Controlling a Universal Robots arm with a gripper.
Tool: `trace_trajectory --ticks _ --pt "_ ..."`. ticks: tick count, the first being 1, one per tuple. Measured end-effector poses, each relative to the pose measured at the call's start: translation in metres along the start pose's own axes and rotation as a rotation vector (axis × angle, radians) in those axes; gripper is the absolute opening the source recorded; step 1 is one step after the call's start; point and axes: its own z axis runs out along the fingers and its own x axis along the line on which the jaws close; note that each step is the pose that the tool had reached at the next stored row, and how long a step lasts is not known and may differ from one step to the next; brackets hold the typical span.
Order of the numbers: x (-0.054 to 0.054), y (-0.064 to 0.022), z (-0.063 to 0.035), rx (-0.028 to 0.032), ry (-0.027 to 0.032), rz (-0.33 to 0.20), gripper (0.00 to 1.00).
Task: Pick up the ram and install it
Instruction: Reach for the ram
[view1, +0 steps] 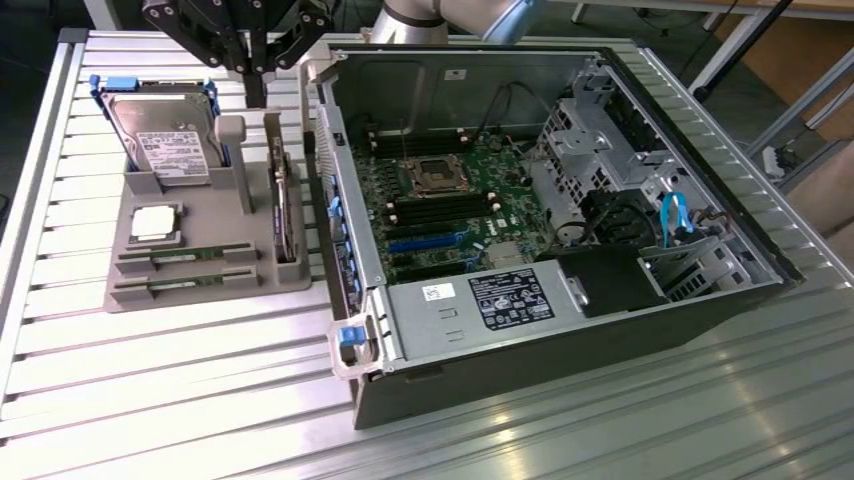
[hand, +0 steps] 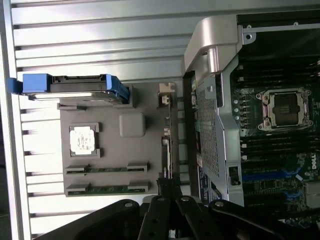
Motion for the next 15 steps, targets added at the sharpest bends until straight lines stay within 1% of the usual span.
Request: trace_trajectory --ticks 15 --pt "0.0093 -0.0007 -0.0003 0.0 0.0 0.0 0.1"
